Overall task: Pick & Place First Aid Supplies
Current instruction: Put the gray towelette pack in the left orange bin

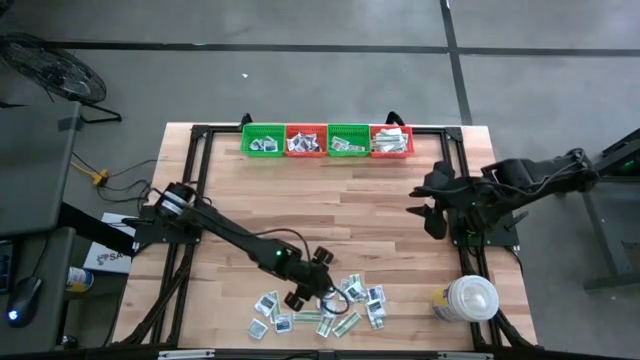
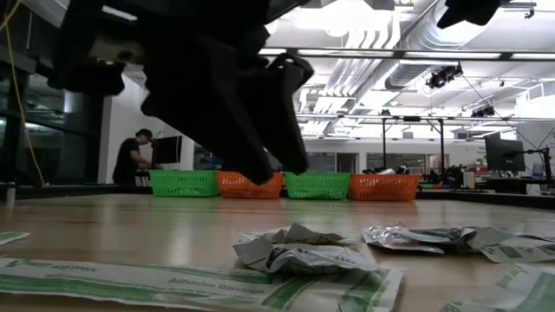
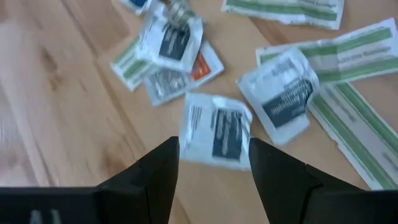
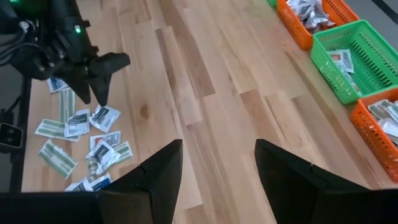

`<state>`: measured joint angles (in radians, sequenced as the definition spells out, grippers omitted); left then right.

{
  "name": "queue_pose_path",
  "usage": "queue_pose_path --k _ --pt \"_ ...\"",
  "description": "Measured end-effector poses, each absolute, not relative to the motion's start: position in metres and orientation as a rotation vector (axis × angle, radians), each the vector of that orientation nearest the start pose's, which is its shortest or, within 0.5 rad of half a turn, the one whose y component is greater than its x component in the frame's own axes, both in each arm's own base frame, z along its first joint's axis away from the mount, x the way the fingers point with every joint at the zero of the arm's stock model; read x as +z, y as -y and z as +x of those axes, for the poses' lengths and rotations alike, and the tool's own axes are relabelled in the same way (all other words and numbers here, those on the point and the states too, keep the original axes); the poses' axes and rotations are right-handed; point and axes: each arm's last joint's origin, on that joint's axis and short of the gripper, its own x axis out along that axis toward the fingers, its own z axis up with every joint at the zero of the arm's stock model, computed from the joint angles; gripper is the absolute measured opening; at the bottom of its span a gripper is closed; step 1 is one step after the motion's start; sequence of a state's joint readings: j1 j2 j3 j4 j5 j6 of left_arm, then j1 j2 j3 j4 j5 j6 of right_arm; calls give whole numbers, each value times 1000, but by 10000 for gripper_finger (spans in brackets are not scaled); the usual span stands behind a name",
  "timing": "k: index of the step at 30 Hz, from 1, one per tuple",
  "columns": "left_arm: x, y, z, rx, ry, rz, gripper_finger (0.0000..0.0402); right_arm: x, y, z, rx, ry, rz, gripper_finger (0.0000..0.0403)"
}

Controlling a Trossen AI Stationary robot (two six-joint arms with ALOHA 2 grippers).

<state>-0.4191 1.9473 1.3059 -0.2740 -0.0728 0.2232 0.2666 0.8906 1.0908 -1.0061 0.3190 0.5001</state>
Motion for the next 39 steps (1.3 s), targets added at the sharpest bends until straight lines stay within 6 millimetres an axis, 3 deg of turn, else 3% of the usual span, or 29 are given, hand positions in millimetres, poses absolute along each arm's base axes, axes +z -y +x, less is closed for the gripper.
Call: queue_pose_path --k 9,23,29,39 --pt "156 171 386 -494 -872 488 190 348 -38 143 -221 -729 252 195" --pt "144 170 383 -548 -938 578 183 348 -41 142 -240 -710 254 195" --pt "137 171 384 -559 -952 590 133 348 -41 142 -245 -709 267 195" --pt "127 171 384 -549 -985 617 13 348 -41 142 -260 -702 278 195"
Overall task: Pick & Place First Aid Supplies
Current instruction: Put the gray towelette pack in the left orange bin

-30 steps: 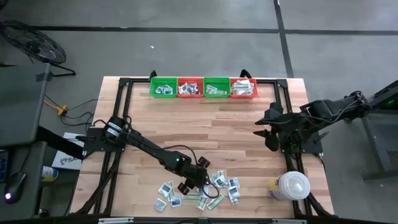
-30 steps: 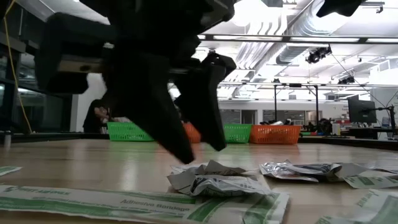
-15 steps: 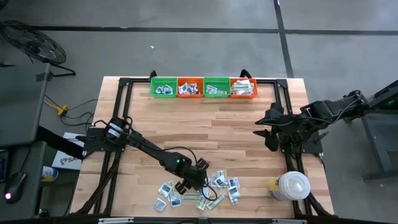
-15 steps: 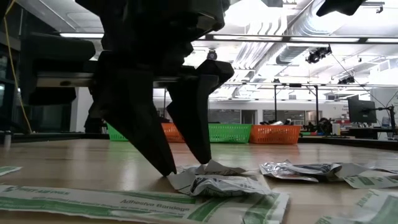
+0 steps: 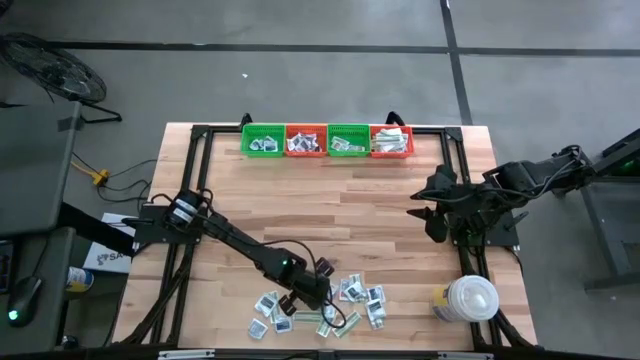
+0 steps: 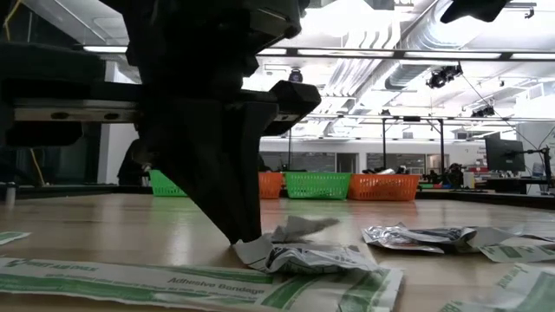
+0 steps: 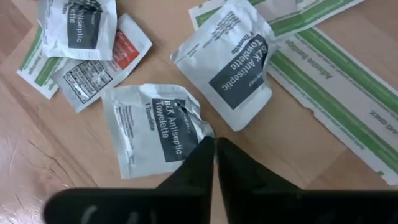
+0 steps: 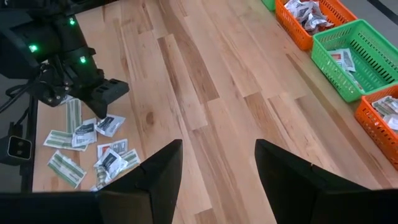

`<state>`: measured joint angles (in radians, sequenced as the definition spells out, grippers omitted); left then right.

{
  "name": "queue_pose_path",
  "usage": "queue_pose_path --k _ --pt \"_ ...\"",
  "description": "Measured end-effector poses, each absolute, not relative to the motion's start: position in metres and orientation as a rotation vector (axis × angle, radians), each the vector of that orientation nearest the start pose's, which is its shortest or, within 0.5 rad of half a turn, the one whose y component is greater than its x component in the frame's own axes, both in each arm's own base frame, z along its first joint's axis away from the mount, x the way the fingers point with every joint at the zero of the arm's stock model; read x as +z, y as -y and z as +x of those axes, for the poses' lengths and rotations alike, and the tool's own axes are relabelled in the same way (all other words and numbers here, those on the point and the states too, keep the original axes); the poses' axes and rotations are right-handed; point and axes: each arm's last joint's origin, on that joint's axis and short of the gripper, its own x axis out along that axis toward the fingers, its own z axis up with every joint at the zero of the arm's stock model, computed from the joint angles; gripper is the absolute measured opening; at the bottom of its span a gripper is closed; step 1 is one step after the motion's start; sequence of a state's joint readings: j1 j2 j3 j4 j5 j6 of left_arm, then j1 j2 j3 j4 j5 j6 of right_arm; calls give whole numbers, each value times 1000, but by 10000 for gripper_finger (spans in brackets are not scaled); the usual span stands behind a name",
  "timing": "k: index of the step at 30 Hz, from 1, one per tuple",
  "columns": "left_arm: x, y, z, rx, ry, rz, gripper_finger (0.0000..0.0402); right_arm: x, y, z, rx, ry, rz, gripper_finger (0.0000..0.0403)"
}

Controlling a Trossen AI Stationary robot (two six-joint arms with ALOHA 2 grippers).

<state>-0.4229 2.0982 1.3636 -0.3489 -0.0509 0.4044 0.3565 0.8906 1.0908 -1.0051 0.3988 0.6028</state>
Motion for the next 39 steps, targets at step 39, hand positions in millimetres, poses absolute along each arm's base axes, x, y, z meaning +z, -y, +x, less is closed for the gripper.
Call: queue_pose_path --k 39 --pt "140 166 395 -507 -864 710 147 348 -41 142 -269 -699 281 195"
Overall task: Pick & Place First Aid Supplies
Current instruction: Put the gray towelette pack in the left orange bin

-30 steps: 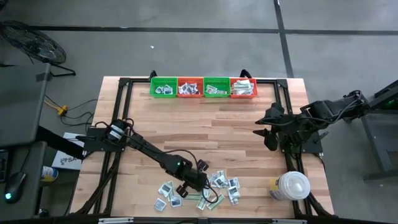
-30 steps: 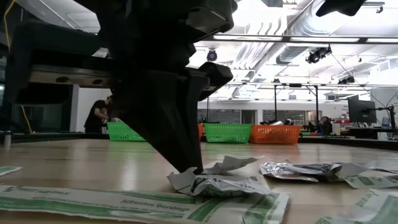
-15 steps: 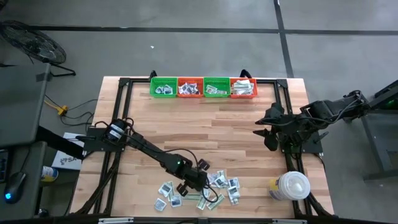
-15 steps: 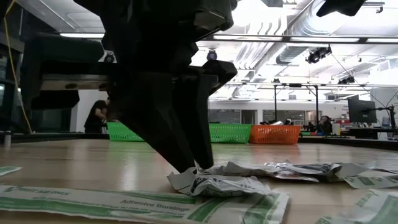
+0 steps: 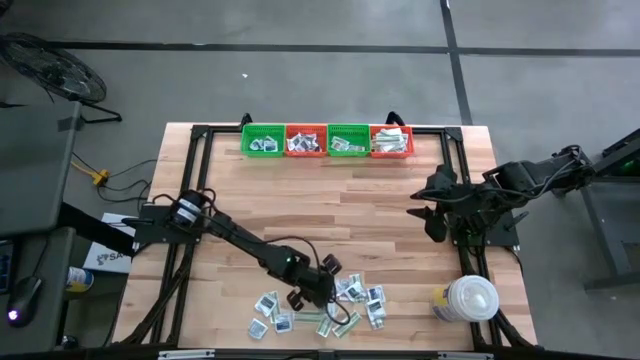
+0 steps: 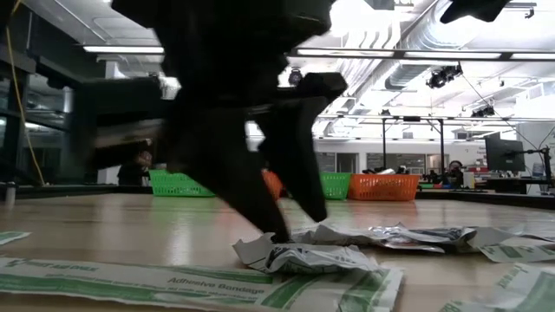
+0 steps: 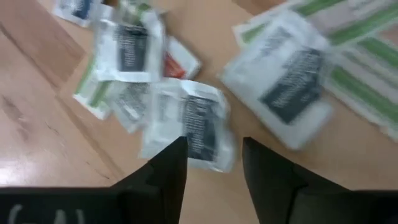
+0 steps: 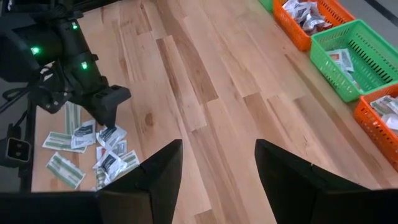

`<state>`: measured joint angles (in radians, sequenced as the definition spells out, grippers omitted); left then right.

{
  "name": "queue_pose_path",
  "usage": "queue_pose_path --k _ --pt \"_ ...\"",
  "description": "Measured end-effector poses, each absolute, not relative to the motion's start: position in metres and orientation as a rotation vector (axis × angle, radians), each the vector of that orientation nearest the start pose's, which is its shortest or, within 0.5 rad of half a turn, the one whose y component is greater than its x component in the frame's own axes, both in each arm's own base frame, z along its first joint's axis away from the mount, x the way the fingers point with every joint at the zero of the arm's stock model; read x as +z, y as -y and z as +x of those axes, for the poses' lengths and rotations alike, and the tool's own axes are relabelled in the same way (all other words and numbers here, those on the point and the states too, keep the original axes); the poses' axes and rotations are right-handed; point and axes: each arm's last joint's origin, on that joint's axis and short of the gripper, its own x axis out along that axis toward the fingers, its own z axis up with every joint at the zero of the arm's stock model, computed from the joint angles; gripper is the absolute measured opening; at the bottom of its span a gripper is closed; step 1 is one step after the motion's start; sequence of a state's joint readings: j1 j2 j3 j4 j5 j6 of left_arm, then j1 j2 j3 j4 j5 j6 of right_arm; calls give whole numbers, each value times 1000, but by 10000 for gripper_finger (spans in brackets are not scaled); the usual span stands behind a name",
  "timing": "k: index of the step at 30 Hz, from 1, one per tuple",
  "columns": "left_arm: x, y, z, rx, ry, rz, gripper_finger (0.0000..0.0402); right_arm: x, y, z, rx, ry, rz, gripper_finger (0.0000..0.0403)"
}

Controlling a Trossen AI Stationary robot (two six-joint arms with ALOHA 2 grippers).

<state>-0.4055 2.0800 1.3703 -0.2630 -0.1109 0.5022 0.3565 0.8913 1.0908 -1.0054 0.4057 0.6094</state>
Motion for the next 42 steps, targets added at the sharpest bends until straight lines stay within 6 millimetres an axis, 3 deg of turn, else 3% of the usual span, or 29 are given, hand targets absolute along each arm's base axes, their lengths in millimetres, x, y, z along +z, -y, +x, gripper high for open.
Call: queue_pose_path --k 9,16,20,29,37,42 --pt "136 148 411 -529 -889 677 147 348 -41 142 -275 -697 278 195" --pt "110 150 412 -600 -937 676 143 348 -41 142 -278 -694 278 195" --pt "107 151 413 -605 -932 671 115 348 -41 142 -282 -693 288 195" --pt "103 141 413 -607 -959 642 8 348 -41 142 -282 -692 289 195" --pt "97 140 409 -587 -978 572 1 348 -41 143 -284 -692 292 195" --pt "104 140 408 -575 -968 571 1 348 -41 143 -284 -692 292 195"
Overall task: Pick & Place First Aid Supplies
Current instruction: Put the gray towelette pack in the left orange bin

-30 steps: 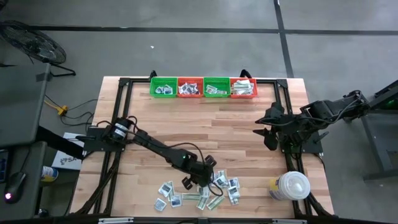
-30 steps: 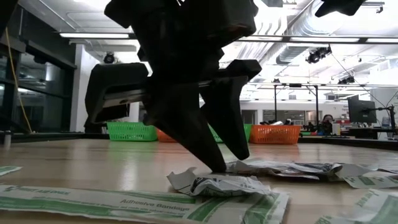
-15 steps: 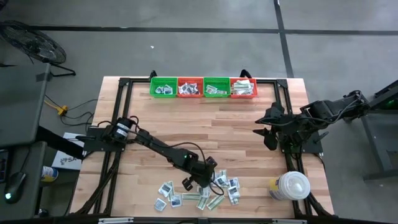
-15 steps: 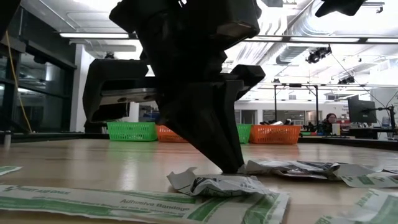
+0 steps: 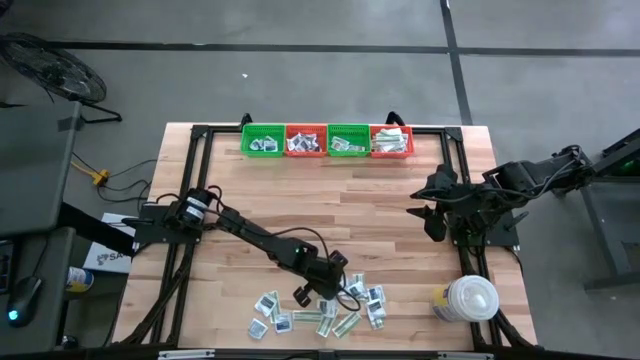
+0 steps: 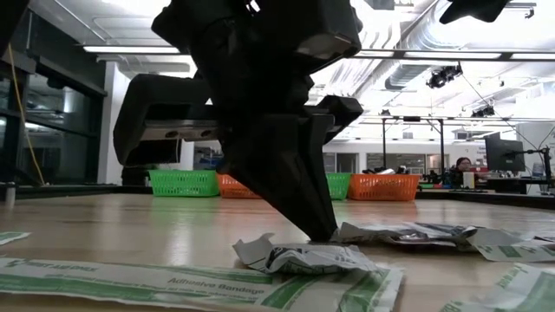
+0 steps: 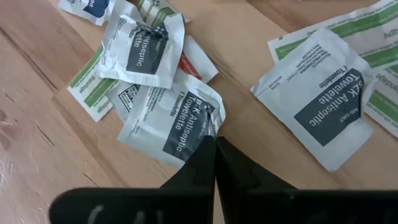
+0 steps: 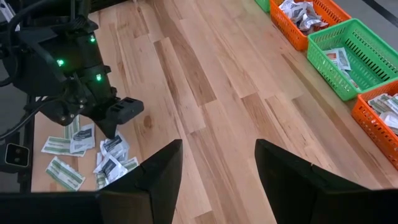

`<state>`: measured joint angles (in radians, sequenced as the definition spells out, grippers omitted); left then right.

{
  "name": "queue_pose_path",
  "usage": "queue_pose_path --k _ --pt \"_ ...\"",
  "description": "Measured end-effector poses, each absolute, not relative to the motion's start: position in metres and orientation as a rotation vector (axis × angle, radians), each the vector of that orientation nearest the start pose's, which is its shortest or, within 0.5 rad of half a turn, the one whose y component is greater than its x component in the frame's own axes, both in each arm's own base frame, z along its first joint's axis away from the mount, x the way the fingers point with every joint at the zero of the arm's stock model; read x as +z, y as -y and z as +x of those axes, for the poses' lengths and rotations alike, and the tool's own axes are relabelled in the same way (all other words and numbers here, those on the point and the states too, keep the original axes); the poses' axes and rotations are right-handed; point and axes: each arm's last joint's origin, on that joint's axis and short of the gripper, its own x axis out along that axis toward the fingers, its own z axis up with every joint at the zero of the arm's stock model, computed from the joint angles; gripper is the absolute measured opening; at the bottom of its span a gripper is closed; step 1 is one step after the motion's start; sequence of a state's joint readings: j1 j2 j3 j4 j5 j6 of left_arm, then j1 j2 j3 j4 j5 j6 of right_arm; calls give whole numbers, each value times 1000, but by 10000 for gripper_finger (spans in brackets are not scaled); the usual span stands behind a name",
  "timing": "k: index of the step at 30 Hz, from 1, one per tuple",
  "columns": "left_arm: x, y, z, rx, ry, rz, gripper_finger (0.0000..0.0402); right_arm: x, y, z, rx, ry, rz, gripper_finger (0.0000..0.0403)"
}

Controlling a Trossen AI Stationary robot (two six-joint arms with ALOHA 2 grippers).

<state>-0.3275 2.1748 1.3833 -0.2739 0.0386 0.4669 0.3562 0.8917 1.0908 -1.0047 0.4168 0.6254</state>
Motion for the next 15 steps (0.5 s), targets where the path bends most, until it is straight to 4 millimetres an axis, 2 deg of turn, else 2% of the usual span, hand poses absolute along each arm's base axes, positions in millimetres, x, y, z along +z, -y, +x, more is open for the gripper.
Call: queue_pose_path --k 8,15 --pt "137 138 410 -519 -983 639 0 348 -41 144 -287 -690 295 195" --pt "149 135 409 -490 -1055 670 0 341 -48 162 -274 -725 237 195"
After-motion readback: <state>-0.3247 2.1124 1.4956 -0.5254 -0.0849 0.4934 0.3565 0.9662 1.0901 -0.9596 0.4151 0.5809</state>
